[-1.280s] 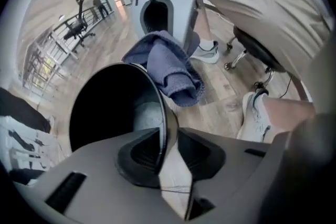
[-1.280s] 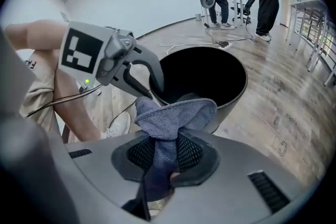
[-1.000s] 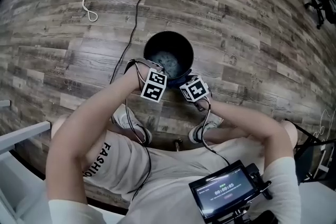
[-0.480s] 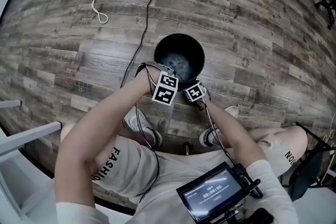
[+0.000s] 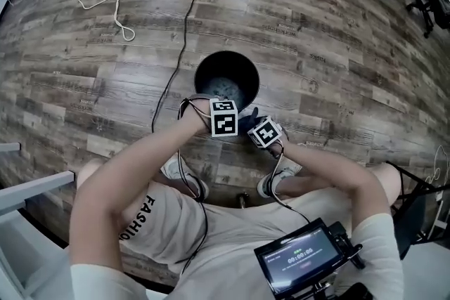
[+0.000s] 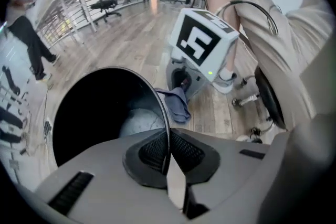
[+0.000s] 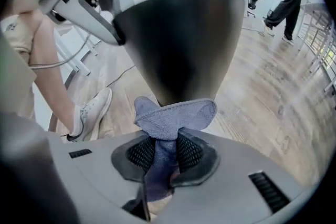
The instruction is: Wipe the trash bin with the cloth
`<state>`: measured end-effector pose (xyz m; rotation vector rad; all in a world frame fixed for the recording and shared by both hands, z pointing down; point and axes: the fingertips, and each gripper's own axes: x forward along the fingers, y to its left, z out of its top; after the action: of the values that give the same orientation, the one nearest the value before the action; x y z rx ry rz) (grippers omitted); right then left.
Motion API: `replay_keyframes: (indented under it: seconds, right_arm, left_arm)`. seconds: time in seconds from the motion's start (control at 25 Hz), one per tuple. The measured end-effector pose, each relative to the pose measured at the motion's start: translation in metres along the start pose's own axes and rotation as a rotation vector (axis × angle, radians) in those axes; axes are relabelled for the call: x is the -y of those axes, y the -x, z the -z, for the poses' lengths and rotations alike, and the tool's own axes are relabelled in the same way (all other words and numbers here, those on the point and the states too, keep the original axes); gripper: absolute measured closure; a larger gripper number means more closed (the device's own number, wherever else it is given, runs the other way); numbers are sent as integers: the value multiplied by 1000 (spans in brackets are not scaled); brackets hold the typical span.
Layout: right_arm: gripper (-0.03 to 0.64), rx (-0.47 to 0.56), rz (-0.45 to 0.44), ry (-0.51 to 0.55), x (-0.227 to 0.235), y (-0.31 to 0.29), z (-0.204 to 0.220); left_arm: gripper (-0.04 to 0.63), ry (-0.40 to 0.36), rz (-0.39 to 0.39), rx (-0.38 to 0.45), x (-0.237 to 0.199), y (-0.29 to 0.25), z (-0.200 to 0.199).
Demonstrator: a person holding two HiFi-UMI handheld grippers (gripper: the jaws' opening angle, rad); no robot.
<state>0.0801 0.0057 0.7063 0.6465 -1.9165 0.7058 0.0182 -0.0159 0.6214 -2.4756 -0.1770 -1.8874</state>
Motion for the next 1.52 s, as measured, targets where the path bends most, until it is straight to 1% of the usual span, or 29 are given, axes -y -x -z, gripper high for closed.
replay_keyframes:
  seconds: [0.08, 0.12, 0.16, 0.2, 0.28, 0.32, 0.36, 0.4, 0.56, 0.64, 0.68, 0.72, 0.76, 0.92, 1.08, 1.24, 1.4, 1.52]
  right_arm:
    - [540, 14, -23, 37, -7, 25, -10]
    - [540, 19, -35, 48, -11, 37, -14]
    - [540, 22, -46, 55, -14, 48, -18]
    - [540, 25, -56, 60, -18, 59, -23]
    - [540, 27, -77, 66, -27, 78, -30]
    - [540, 28, -88, 69, -33, 86, -34]
    - [540, 28, -99, 71, -38, 93, -37]
    - [540, 29, -109, 72, -43, 98, -40]
    - [540, 29, -132, 48, -57, 106, -51]
    - [540, 27, -133, 17, -57, 100, -57]
    - [540, 27, -129, 3, -55, 95, -60]
    - [540, 29, -119, -8, -51, 90, -62]
    - [540, 32, -105, -16, -46, 84, -64]
    - [540, 34, -57, -34, -23, 61, -68]
    - [540, 20, -15, -49, -9, 24, -54]
    - [540, 15, 29, -53, 5, -29, -33]
    - [540, -9, 45, -83, 3, -84, -9]
    - [540, -21, 83, -49, 4, -112, -2]
  left_arm:
    - [577, 91, 26, 96, 2, 6, -14]
    - [576, 116, 47, 135, 4, 9, -19]
    - [559, 118, 64, 165, 7, 12, -22]
    - [546, 102, 77, 188, 10, 16, -24]
    - [482, 59, 102, 227, 16, 25, -28]
    - [463, 44, 114, 239, 17, 29, -28]
    - [448, 22, 117, 233, 18, 32, -24]
    - [440, -16, 106, 203, 18, 33, -17]
    - [440, -251, 2, -29, 11, 13, 35]
    - [442, -331, -61, -78, 6, 4, 47]
    - [465, -353, -88, -85, 3, 2, 48]
    - [510, -364, -105, -86, 2, 2, 46]
    - [538, -372, -110, -85, 1, 1, 44]
    - [554, -430, -89, -84, 6, 0, 40]
    - [561, -422, -62, -77, 6, -1, 39]
    - [563, -406, -49, -71, 5, -1, 34]
    - [565, -415, -44, -66, 5, -1, 34]
    - [565, -420, -43, -59, 5, -1, 33]
